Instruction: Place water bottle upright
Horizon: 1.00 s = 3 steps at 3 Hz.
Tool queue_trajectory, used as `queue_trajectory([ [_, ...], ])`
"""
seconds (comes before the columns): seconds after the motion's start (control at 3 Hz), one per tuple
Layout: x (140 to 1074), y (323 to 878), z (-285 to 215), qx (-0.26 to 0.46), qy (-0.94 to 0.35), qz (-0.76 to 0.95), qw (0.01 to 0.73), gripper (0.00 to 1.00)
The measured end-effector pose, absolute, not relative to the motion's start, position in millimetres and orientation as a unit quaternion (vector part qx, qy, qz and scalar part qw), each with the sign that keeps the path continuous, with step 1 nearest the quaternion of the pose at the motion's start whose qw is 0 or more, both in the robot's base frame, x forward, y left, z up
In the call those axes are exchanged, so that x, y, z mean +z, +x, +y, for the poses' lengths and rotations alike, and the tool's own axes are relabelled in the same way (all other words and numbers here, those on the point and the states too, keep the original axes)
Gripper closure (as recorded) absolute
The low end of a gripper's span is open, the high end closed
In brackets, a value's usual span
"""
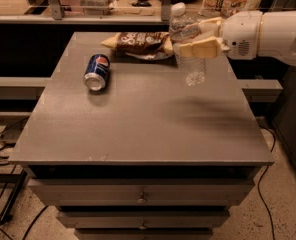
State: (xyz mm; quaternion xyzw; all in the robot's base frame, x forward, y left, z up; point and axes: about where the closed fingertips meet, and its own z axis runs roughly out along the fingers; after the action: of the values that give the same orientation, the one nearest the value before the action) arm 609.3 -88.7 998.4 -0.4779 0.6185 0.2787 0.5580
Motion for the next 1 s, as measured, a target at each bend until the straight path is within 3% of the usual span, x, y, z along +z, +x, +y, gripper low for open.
queue_trajectory([
  [1.0, 953, 621, -96, 0.328, -0.431, 0.598, 0.591, 1.0],
])
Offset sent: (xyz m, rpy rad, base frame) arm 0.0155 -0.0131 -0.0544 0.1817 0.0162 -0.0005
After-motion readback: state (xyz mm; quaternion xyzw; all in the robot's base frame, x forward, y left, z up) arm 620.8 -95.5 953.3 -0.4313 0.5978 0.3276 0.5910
